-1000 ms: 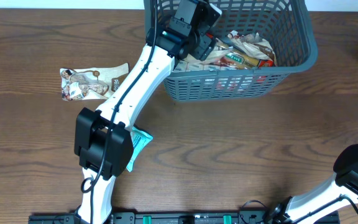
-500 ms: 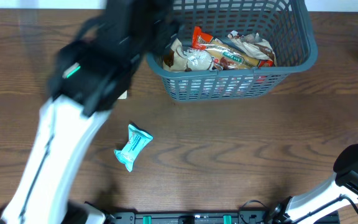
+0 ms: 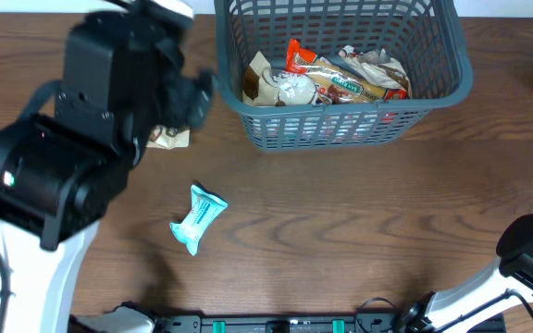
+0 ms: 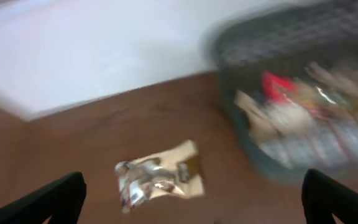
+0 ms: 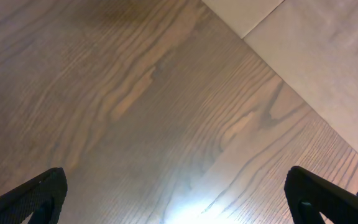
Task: Pack container
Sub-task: 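Open the left gripper and move it to the upper mushroom bag, then grasp the upper mushroom bag with the left gripper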
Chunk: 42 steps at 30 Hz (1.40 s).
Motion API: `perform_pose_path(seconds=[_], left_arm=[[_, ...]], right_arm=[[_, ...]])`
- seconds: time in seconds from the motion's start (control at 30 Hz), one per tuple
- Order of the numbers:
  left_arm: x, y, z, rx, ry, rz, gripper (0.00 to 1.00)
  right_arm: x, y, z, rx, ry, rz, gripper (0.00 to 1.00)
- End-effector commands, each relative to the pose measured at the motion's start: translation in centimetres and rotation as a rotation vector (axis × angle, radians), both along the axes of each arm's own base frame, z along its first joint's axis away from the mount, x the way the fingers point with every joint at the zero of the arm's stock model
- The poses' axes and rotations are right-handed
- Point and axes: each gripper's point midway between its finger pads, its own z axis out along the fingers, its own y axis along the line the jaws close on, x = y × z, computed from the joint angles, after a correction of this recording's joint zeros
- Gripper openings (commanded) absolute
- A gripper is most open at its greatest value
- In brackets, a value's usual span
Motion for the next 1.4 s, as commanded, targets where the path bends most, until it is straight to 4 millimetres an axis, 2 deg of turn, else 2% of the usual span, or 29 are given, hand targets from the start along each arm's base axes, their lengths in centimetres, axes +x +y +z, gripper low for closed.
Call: perform_pose_path(seconds=[0.0,0.07,0.1,0.17,0.3,0.43,0.5,0.67,0.8,0.93,1.1,1.2,1.37], left_arm=[[1.3,8.7,-0.4,-0.187,-0.148,0.662,0.99],[1.6,11.3,-1.5,-0.308,-0.191,0.861,0.99],[1.9,12.4,-2.7,-0.404,-0.194,0.962,0.99],[3.3,13.1,-5.5,-0.568,-0.138,1.065,0.99],[6.0,11.7,-10.3,-0.702,0.071,1.062,0.99],[8.7,7.1,-16.0,-0.822,0.375,0.956,0.99],[9.5,6.1,-18.9,-0.794,0.481,0.938,0.99],[9.4,6.9,-26.6,-0.749,0.651,1.191,0.99],[9.8,8.2,-30.8,-0.721,0.715,1.308,0.99],[9.9,9.6,-32.7,-0.711,0.738,1.358,0.99],[11.6,11.7,-32.7,-0.775,0.668,1.368,0.99],[11.8,11.8,-32.8,-0.841,0.683,1.385,0.99],[11.9,11.8,-33.4,-0.85,0.679,1.397,0.99]], right_arm=[[-0.2,-0.4,-0.5,0.001,0.018,0.004,0.99],[-0.2,-0.3,-0.5,0.001,0.017,0.004,0.99],[-0.2,-0.3,-0.5,0.001,0.017,0.004,0.99],[-0.2,-0.3,-0.5,0.001,0.017,0.004,0.99],[-0.2,-0.3,-0.5,0.001,0.017,0.004,0.99],[-0.2,-0.3,-0.5,0.001,0.017,0.004,0.99],[-0.2,-0.3,-0.5,0.001,0.017,0.004,0.99],[-0.2,-0.3,-0.5,0.001,0.017,0.004,0.99],[-0.2,-0.3,-0.5,0.001,0.017,0.004,0.99],[-0.2,-0.3,-0.5,0.001,0.017,0.004,0.99],[-0.2,-0.3,-0.5,0.001,0.017,0.004,0.99],[-0.2,-0.3,-0.5,0.001,0.017,0.004,0.99],[-0.2,-0.3,-0.5,0.001,0.017,0.004,0.99]])
